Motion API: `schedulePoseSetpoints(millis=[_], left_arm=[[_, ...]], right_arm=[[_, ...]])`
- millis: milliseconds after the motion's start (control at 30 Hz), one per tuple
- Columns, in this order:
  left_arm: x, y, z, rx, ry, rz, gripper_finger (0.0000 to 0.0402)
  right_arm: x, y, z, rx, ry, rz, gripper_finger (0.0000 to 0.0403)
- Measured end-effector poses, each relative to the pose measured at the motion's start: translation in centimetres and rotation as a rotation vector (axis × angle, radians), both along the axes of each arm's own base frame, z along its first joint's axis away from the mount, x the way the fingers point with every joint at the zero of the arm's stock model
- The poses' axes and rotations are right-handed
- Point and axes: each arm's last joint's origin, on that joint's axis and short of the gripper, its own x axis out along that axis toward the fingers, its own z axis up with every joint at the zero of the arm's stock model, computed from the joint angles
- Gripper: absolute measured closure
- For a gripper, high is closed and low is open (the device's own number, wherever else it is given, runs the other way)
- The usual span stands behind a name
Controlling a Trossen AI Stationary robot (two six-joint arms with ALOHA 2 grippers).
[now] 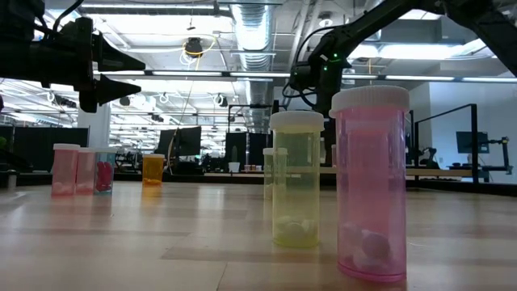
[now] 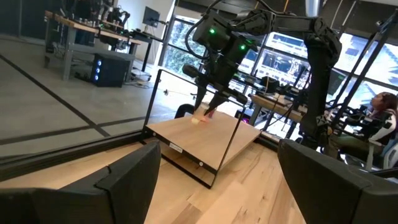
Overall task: Pick and place medicine bottles onto shelf by color
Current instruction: Put the yellow pill bottle on the shelf
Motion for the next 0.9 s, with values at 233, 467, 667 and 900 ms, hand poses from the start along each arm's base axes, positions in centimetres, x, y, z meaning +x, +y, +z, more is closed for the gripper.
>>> schedulePoseSetpoints(millis=[233,467,667,900], left_arm=[[0.00,0.00,0.00,0.000,0.000,0.000,0.0090],[0.00,0.00,0.00,0.000,0.000,0.000,0.0090],[0.00,0.00,0.01,0.000,0.000,0.000,0.0090],[0.00,0.00,-0.01,0.000,0.000,0.000,0.0090]], right_arm=[[-0.01,-0.03,0.00,-0.009,0.007,-0.002,0.0259],[-0.01,-0.14,0.02,-0.035,0.020,-0.006,0.0259],[-0.14,-0.32,0.03,-0.045,0.025,-0.013,0.0260],[-0.06,-0.44,0.07,-0.066,0.025,-0.002,0.0259]])
